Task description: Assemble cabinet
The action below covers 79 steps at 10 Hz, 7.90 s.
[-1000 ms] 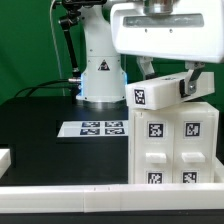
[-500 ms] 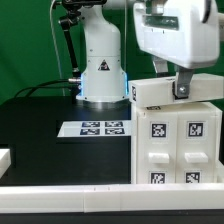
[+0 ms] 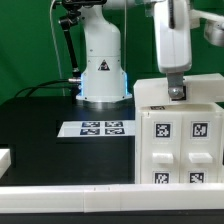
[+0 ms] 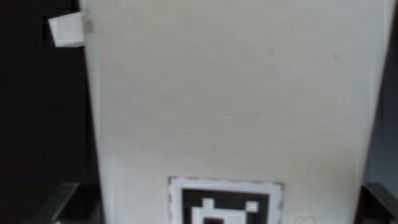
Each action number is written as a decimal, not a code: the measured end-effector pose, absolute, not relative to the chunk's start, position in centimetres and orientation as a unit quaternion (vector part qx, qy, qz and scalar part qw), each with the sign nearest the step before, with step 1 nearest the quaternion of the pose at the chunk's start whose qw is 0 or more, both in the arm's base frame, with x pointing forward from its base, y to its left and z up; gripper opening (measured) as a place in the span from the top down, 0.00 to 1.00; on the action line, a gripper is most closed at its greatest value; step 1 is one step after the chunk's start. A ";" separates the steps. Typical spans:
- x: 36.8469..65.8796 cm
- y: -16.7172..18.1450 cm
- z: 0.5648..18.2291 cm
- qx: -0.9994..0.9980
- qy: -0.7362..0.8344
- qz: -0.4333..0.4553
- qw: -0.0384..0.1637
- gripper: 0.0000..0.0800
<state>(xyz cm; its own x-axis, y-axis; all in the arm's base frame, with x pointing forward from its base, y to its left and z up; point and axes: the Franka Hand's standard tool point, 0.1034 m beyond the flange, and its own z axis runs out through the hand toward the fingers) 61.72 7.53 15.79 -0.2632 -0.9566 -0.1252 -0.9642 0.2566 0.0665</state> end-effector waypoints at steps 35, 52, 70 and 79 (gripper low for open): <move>62.9 6.8 17.3 -0.940 -0.337 -0.028 0.048 0.00; 61.7 8.3 15.9 -0.861 -0.508 -0.020 0.020 0.30; 61.7 8.1 15.8 -0.990 0.137 -0.006 0.037 0.30; 62.1 8.4 15.8 -0.860 0.507 -0.001 0.062 0.30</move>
Offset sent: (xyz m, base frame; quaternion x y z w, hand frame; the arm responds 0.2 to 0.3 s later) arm -0.0100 -0.0017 0.0055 -0.0064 -0.0253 -0.0906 0.9955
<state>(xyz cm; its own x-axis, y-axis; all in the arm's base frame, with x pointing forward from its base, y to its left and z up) 62.11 8.36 15.83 0.4867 -0.8714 -0.0615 -0.8712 -0.4789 -0.1078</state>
